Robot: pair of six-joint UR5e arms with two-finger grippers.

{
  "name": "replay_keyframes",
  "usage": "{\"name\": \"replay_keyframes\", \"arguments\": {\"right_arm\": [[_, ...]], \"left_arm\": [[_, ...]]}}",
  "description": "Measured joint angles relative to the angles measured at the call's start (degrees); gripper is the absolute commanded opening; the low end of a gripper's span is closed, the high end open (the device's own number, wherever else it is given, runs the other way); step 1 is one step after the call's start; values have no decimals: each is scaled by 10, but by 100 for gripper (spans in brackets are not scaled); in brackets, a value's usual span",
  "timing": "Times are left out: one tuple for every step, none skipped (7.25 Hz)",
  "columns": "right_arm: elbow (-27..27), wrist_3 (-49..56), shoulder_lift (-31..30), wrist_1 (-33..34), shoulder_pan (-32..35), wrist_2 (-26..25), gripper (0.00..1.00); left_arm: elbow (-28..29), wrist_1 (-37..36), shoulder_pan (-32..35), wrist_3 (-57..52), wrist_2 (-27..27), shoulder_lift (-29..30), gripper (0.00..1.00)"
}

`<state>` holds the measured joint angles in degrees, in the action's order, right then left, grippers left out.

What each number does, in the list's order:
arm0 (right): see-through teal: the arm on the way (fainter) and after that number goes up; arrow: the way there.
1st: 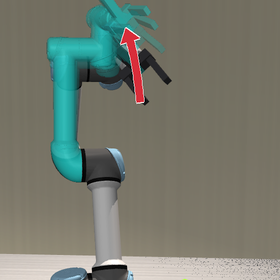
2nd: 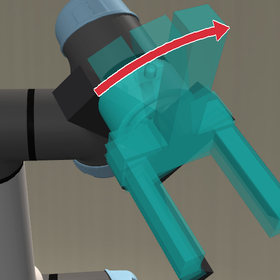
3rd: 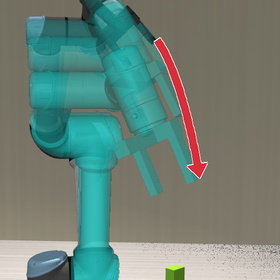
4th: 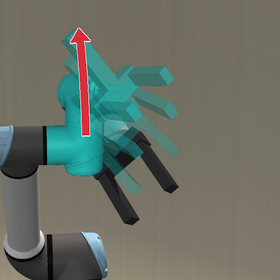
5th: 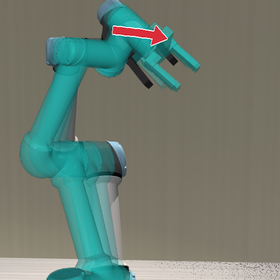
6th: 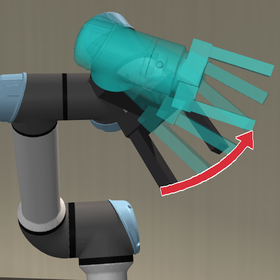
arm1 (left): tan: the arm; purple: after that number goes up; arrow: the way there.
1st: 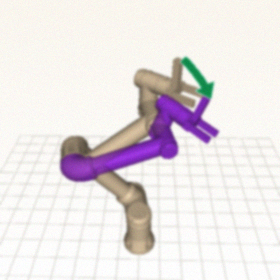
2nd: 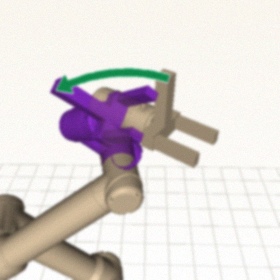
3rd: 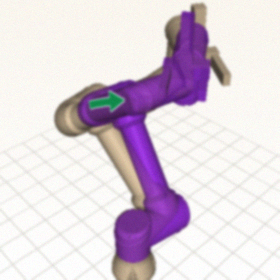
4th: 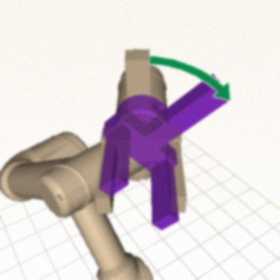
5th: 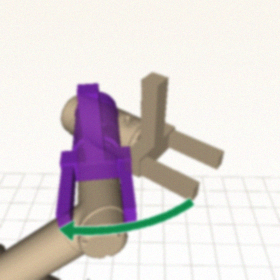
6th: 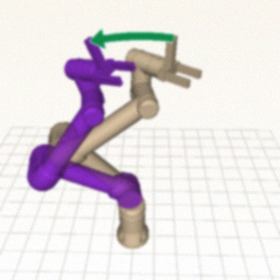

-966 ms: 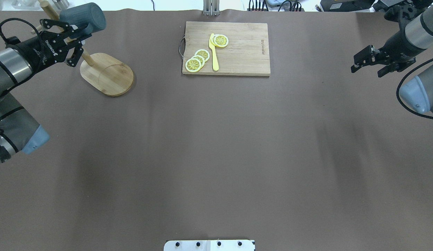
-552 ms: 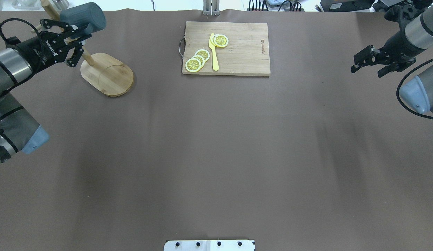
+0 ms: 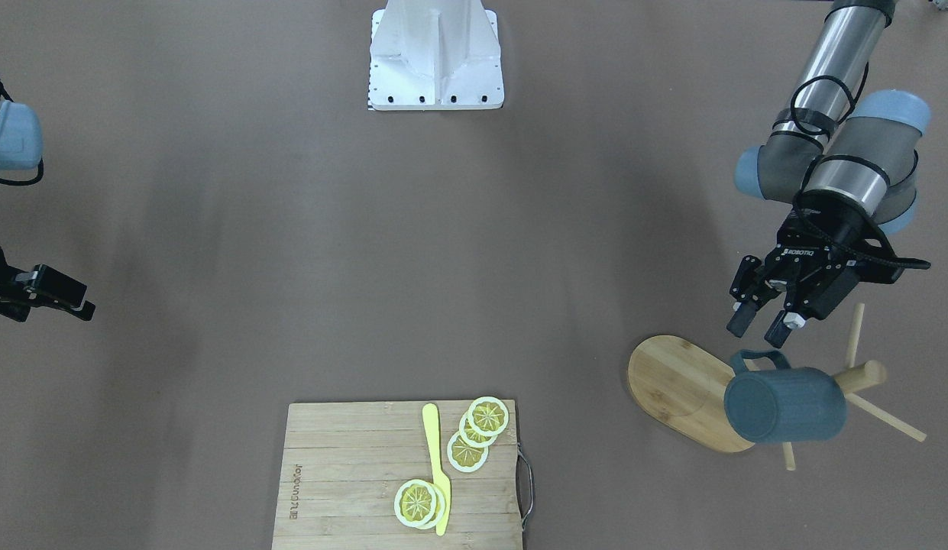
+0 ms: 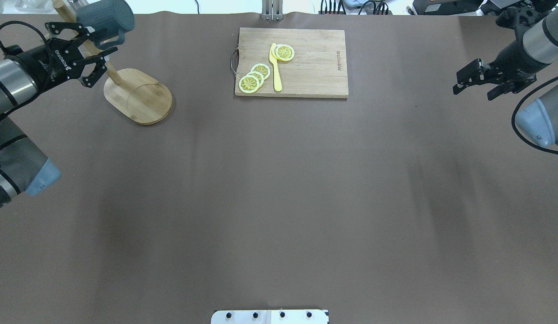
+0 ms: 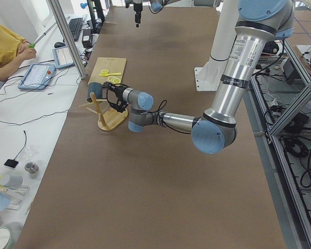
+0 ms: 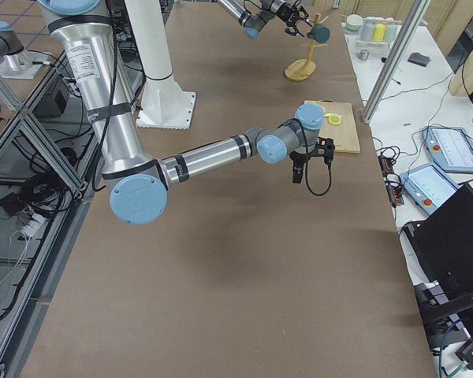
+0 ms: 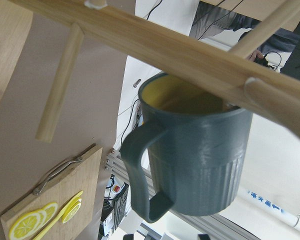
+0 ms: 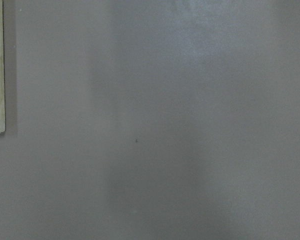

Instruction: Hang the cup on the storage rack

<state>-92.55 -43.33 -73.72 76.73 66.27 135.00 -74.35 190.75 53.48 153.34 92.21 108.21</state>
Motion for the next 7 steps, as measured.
{"name": "replay_keyframes", "arguments": {"right_arm": [[0, 0, 0, 0, 0, 0, 100], [0, 0, 0, 0, 0, 0, 100], [0, 0, 0, 0, 0, 0, 100], [1, 0, 0, 0, 0, 1, 100], [2, 1, -1, 0, 0, 1, 100], [4, 1, -1, 0, 0, 1, 100], [5, 1, -3, 0, 0, -1, 100]], "left_arm": [[-1, 2, 17, 1, 25, -2, 98], [-3, 7, 44, 0, 66, -10, 98], [-5, 10, 76, -4, 114, -19, 98], [-6, 13, 112, -20, 167, -30, 98], [-13, 14, 144, -65, 217, -50, 98], [-26, 16, 165, -134, 249, -79, 98], [-36, 16, 176, -226, 265, -111, 98]]}}
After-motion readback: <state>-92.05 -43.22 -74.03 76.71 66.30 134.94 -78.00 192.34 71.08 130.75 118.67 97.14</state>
